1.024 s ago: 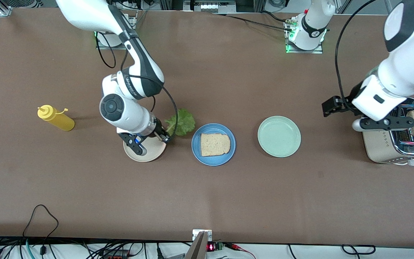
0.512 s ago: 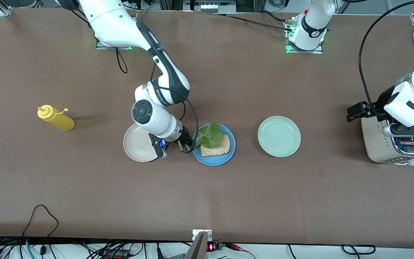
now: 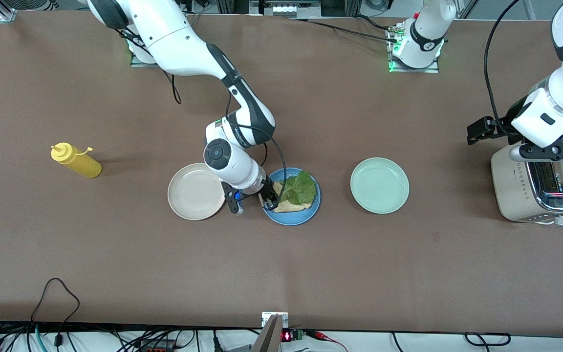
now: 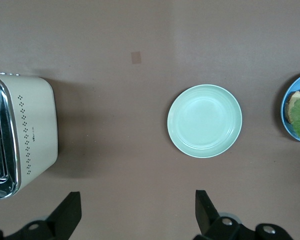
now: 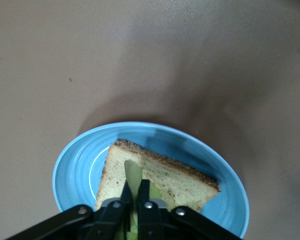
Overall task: Make sandwich in blue plate with both arms
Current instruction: 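Place the lettuce leaf on the bread with the right gripper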
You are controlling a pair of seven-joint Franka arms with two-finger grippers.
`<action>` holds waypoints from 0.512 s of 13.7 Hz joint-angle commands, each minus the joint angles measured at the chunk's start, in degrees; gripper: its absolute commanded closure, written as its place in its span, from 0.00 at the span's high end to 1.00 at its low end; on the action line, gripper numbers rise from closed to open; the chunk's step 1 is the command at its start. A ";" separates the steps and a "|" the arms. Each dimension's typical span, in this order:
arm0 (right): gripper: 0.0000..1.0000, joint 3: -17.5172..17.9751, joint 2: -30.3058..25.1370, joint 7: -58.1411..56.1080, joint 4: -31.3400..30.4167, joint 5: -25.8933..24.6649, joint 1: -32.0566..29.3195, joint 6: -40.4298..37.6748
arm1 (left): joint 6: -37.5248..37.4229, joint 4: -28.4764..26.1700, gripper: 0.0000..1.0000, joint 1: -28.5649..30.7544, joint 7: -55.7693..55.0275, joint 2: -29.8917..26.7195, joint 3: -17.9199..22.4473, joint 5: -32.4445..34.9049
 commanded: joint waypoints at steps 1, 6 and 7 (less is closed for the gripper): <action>0.90 -0.25 1.08 -0.05 1.64 1.04 0.03 -0.11 | 0.85 -1.61 1.00 1.63 1.20 -1.21 -0.21 0.97; 1.00 -1.13 -2.07 -6.35 1.38 0.07 -1.46 -6.13 | 1.90 -1.35 1.00 2.51 1.65 -0.77 -0.21 0.80; 1.00 -1.65 -3.74 -8.99 1.37 -0.10 -2.34 -10.35 | 1.90 -1.35 1.00 2.51 1.91 -0.59 -0.21 0.80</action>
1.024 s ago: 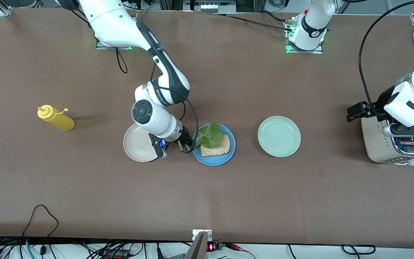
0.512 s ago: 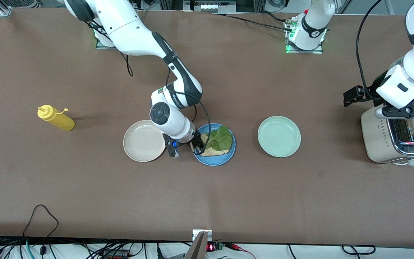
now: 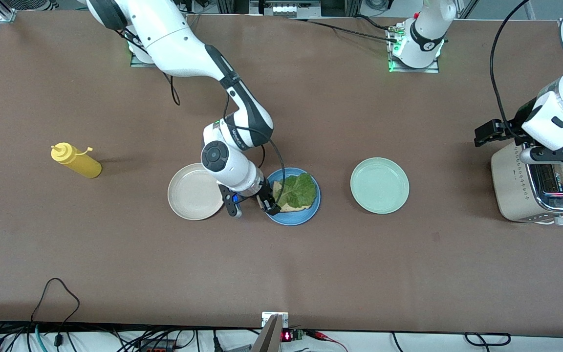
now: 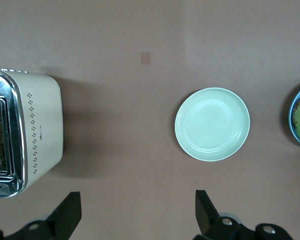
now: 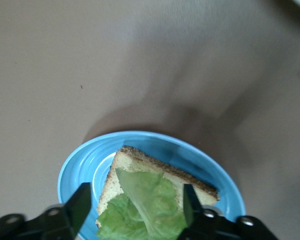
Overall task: Make sandwich in blue plate with both arms
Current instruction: 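Move the right gripper back toward the yellow squeeze bottle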
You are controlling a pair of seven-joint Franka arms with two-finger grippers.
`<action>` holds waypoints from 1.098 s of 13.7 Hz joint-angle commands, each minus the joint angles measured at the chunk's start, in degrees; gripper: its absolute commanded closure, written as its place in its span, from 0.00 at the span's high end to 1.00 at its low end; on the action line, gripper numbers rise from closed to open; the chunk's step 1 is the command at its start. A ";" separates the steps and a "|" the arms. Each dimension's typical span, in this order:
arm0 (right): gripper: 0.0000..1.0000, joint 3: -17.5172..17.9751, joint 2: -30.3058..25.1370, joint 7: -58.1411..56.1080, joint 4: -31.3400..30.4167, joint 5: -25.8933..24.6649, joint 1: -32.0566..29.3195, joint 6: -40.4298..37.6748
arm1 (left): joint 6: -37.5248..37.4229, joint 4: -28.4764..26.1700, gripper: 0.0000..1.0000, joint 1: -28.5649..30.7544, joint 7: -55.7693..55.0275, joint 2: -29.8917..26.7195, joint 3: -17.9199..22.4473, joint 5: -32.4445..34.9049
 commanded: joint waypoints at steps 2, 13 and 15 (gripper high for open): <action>1.00 -3.20 -7.75 -10.73 -0.11 -0.31 -3.27 -15.40 | 1.04 -0.71 1.00 0.62 1.50 -0.51 -0.34 0.71; 1.00 -19.21 -27.26 -55.98 -9.22 -6.17 -9.06 -44.54 | 0.95 -0.54 1.00 0.53 1.50 -0.34 -0.34 0.71; 1.00 -19.12 -32.71 -66.08 -15.46 -9.96 -12.13 -44.54 | 0.95 -0.53 1.00 0.53 1.93 -0.42 -0.43 0.71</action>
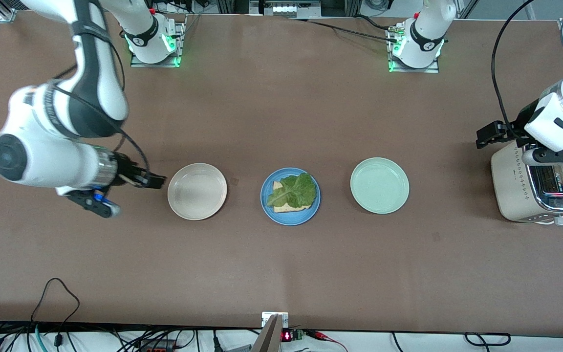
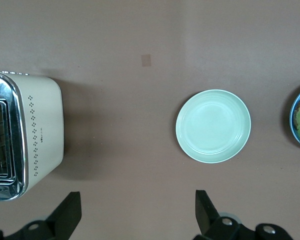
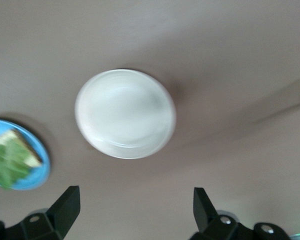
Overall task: Make sandwich in blue plate with both arms
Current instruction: 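Move the right gripper back toward the yellow squeeze bottle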
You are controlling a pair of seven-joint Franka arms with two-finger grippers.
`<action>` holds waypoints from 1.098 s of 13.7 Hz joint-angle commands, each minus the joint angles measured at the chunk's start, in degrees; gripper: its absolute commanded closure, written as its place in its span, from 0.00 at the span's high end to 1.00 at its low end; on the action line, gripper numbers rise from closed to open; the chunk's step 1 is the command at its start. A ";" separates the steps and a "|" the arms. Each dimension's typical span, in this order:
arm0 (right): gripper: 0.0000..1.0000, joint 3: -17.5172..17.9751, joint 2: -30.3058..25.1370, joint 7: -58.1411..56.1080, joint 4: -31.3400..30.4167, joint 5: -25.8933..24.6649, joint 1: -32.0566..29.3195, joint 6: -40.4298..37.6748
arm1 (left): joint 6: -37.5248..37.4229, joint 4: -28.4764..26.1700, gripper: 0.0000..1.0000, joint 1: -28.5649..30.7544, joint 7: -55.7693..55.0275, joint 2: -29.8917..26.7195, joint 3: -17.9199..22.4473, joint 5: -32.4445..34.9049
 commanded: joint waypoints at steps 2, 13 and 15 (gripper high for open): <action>1.00 1.85 -12.39 -18.68 -13.40 -5.97 -6.77 0.74 | 0.47 -0.34 1.00 0.36 2.14 -0.51 -0.57 0.71; 1.00 13.19 -24.19 -85.81 -32.92 -13.46 -34.20 16.02 | 0.30 -0.43 1.00 0.54 2.14 -0.42 -0.30 0.62; 1.00 13.19 -23.92 -98.13 -33.98 -11.80 -36.93 18.49 | 0.30 -0.43 1.00 0.54 2.14 -0.42 -0.30 0.71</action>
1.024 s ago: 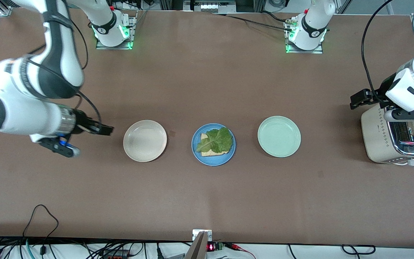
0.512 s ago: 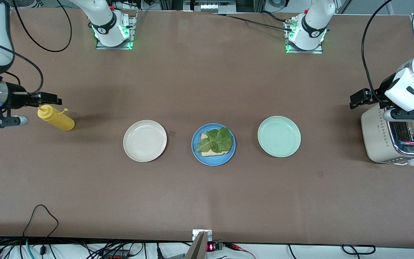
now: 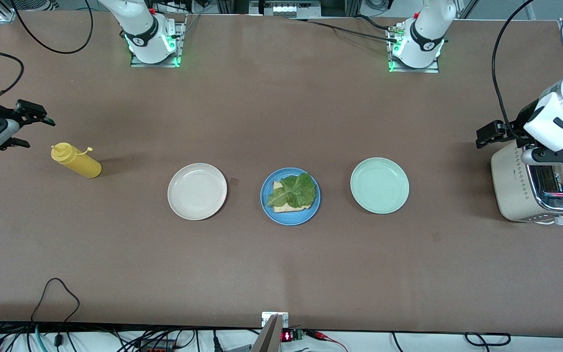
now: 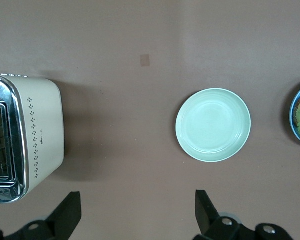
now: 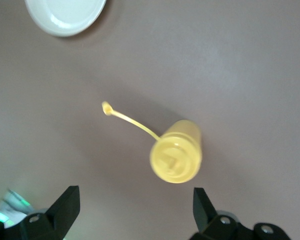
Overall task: Make sandwich in blue plate with both arms
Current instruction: 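Move the right gripper back toward the yellow squeeze bottle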
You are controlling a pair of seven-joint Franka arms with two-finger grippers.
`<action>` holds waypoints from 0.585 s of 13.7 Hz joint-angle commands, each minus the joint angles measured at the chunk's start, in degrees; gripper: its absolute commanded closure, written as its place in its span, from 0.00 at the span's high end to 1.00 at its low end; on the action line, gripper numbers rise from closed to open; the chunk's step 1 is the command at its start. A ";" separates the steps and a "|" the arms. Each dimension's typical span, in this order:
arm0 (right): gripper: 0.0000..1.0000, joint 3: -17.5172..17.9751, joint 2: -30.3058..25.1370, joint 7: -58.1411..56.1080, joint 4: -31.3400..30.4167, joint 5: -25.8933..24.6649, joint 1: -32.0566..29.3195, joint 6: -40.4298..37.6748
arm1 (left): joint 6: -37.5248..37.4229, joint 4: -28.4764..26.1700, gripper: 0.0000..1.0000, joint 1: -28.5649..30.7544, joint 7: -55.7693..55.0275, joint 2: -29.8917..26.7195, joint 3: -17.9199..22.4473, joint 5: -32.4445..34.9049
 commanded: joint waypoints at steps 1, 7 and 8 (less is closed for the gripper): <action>1.00 1.70 -1.62 -15.09 -2.99 3.89 -4.31 2.55 | 0.29 -0.42 1.00 0.49 1.22 -0.43 -0.26 0.71; 1.00 1.78 5.31 -48.83 -4.13 22.08 -14.15 1.59 | 0.11 -0.42 1.00 0.49 1.30 -0.43 -0.26 0.71; 1.00 1.78 6.63 -53.41 -4.13 24.72 -15.38 1.06 | 0.11 -0.42 1.00 0.49 1.30 -0.43 -0.26 0.62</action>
